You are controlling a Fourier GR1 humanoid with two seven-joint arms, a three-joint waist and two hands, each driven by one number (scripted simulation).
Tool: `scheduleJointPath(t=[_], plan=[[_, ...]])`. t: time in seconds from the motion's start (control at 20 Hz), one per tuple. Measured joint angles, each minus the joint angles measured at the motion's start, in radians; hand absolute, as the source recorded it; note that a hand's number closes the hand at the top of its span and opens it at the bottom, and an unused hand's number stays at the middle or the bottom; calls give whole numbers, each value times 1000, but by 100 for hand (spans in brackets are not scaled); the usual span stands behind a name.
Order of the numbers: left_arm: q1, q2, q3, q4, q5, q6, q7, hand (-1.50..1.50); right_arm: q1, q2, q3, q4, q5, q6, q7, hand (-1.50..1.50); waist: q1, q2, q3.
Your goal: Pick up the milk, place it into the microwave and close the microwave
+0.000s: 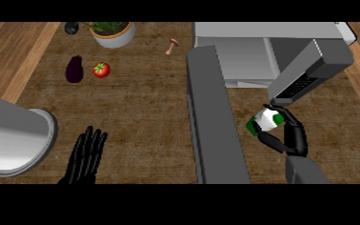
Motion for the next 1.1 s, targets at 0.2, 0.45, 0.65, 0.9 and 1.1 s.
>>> scheduleJointPath(t=[0.2, 0.45, 0.65, 0.9, 1.1], plan=[[20, 20, 18, -43, 14, -13, 15, -150, -50, -21, -20, 98, 16, -43, -32, 150, 5, -2, -3], [20, 22, 34, -25, 24, -34, -7, -150, -102, -53, -20, 194, 50, -77, -40, 150, 11, -2, -5], [34, 36, 54, -30, 39, -57, -13, -150, -127, -62, -17, 232, 70, -119, -32, 150, 10, -3, -5], [35, 52, 91, -61, 72, -71, 21, -150, -135, -54, -24, 228, 56, -84, -67, 150, 8, -1, -4], [47, 55, 105, -54, 77, -84, 10, -150, -141, -30, -14, 216, 49, -42, -77, 150, 5, -2, -4]])
